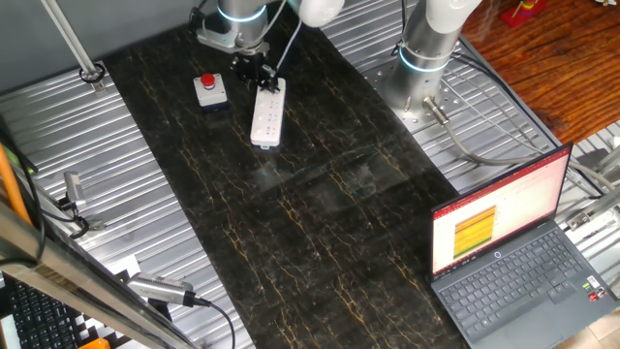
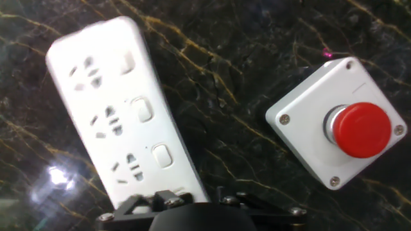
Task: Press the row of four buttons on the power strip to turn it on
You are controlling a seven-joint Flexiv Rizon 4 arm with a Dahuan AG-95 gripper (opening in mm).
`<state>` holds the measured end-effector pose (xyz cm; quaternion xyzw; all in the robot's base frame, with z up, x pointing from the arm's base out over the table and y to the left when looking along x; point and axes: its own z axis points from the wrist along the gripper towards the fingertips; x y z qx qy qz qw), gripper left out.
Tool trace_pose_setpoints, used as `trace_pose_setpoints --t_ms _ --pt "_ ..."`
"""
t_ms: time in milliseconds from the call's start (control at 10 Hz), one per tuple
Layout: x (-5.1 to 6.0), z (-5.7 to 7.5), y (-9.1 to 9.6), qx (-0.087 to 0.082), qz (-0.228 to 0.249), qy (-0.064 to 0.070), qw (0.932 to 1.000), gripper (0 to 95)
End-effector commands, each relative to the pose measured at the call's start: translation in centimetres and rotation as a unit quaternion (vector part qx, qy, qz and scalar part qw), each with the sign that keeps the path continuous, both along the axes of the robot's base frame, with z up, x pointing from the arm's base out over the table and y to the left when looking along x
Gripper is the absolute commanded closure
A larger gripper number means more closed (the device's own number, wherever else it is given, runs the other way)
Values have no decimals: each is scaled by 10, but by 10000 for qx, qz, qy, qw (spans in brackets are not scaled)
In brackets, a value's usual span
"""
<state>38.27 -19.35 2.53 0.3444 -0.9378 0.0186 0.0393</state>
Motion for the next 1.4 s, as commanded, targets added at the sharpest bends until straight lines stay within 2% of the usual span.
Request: trace_pose_setpoints --t_ms 100,300,600,900,1400 --pt "1 21 -1 8 26 75 10000 570" --pt "1 32 -2 4 19 75 10000 570" --pt "7 29 5 24 -25 46 10000 570" --pt "24 28 14 37 -47 38 10000 570" --pt "31 24 22 28 -61 50 10000 570"
